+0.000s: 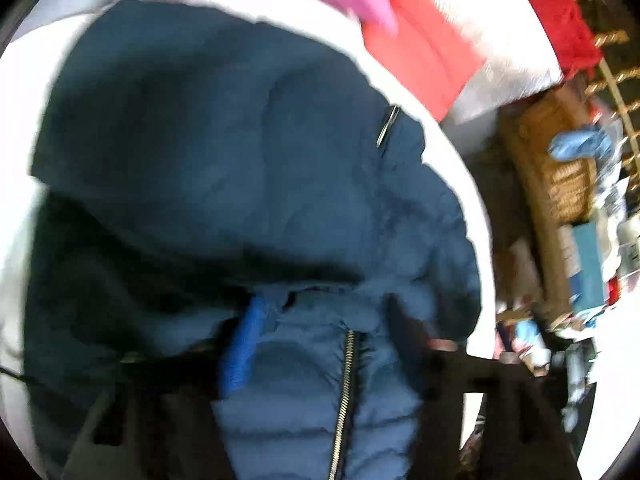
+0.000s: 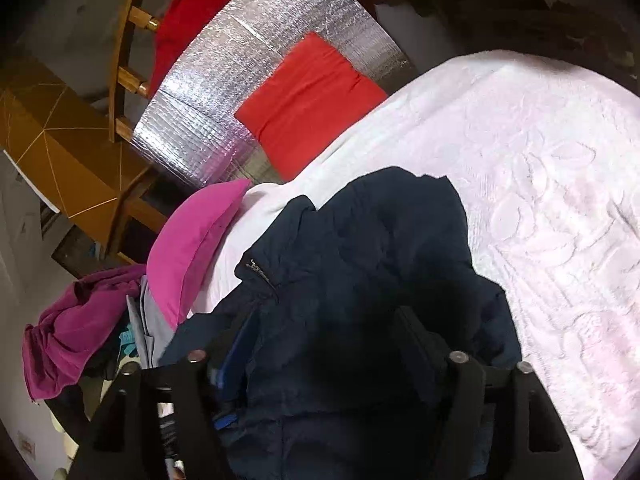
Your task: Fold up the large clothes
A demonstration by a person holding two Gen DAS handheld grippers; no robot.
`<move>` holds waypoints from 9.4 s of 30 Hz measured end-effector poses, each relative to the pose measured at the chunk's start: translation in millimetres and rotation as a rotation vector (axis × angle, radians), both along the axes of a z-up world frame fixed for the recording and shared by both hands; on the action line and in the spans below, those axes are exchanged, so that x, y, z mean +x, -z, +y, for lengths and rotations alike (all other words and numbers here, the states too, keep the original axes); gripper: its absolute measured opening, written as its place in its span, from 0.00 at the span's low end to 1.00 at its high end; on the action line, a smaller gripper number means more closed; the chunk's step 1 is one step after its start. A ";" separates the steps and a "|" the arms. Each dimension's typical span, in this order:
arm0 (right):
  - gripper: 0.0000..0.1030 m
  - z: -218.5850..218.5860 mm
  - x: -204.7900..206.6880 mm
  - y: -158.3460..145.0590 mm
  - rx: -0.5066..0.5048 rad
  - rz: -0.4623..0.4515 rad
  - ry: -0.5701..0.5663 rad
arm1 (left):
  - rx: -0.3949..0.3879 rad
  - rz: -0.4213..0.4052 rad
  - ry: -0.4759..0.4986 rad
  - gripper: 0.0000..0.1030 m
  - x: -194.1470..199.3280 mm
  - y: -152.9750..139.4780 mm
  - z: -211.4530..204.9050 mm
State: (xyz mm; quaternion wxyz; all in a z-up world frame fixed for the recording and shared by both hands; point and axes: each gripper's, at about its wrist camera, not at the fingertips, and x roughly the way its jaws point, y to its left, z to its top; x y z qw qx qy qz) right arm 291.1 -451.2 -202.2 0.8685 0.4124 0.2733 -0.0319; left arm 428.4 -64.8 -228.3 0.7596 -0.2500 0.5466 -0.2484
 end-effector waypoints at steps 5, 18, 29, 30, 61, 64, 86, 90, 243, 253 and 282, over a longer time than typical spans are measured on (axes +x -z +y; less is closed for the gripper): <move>0.73 5.7 0.2 -2.2 -0.034 -0.008 -0.012 | -0.123 -0.002 -0.146 0.74 3.1 -14.2 62.6; 0.73 35.0 26.4 10.0 -0.083 0.014 -0.078 | -0.227 0.131 -0.451 0.75 41.6 36.2 139.1; 0.66 42.6 27.3 8.6 -0.110 -0.011 -0.087 | -0.186 -0.059 -0.405 0.31 45.5 4.7 112.5; 0.66 40.7 27.5 8.8 -0.108 -0.007 -0.085 | -0.178 -0.066 -0.390 0.31 48.2 1.7 106.0; 0.76 -6.4 7.0 16.2 -0.010 0.067 -0.028 | -0.099 -0.203 0.107 0.73 8.3 -46.4 -75.4; 0.76 -17.9 -0.3 14.8 -0.020 0.065 -0.008 | -0.129 -0.201 0.065 0.73 9.3 -47.0 -62.2; 0.77 -53.9 -14.9 15.7 0.030 0.043 0.067 | -0.209 -0.307 0.118 0.77 -3.1 -65.0 -102.4; 0.77 -54.7 -16.5 15.8 0.039 0.041 0.076 | -0.173 -0.422 0.287 0.77 -35.2 -92.9 -142.6; 0.53 27.1 61.3 41.4 -0.037 0.242 -0.291 | 0.718 -0.197 -0.036 1.00 43.2 11.4 -15.7; 0.57 -32.9 14.7 15.7 -0.034 0.197 -0.161 | 0.705 -0.304 -0.057 1.00 6.3 -33.9 2.3; 0.43 -1.5 36.7 49.4 -0.064 0.303 -0.173 | 0.640 -0.157 -0.141 1.00 37.0 29.9 15.1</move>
